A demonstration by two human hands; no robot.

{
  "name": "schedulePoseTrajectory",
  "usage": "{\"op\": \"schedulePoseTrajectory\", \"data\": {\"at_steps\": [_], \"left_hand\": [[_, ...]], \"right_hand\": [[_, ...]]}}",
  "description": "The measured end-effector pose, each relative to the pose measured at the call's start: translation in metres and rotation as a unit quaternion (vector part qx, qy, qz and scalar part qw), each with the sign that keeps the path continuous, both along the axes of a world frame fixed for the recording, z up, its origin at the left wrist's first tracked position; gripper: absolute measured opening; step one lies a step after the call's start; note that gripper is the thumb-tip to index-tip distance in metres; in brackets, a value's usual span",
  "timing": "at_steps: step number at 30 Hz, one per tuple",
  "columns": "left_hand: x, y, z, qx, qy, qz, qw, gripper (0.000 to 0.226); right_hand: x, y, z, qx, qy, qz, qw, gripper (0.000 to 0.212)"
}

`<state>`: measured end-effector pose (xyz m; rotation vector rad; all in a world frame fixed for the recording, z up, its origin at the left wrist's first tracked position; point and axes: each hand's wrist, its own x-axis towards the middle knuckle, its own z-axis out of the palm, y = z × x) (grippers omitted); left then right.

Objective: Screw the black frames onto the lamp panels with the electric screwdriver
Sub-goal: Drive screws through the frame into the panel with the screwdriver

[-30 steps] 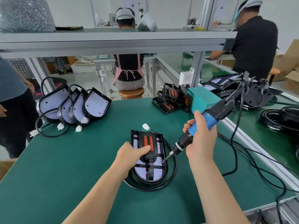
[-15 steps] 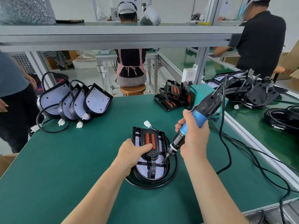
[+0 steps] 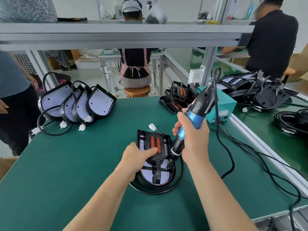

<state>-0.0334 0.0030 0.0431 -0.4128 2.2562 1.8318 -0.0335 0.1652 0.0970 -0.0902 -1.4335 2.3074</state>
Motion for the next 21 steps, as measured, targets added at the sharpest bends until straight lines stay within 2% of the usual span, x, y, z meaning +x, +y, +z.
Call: {"op": "schedulePoseTrajectory", "data": {"at_steps": [14, 17, 21], "left_hand": [[0.000, 0.002, 0.000, 0.012, 0.011, 0.005, 1.000, 0.047], [0.001, 0.003, 0.001, 0.014, 0.012, 0.008, 1.000, 0.043], [0.002, 0.002, 0.002, 0.016, 0.012, -0.003, 1.000, 0.043]], "right_hand": [[0.000, -0.007, -0.005, 0.111, 0.082, 0.127, 0.982, 0.013], [-0.002, -0.004, -0.005, 0.100, 0.079, 0.160, 0.979, 0.011], [-0.003, 0.005, -0.005, 0.091, 0.074, 0.189, 0.975, 0.019]]}}
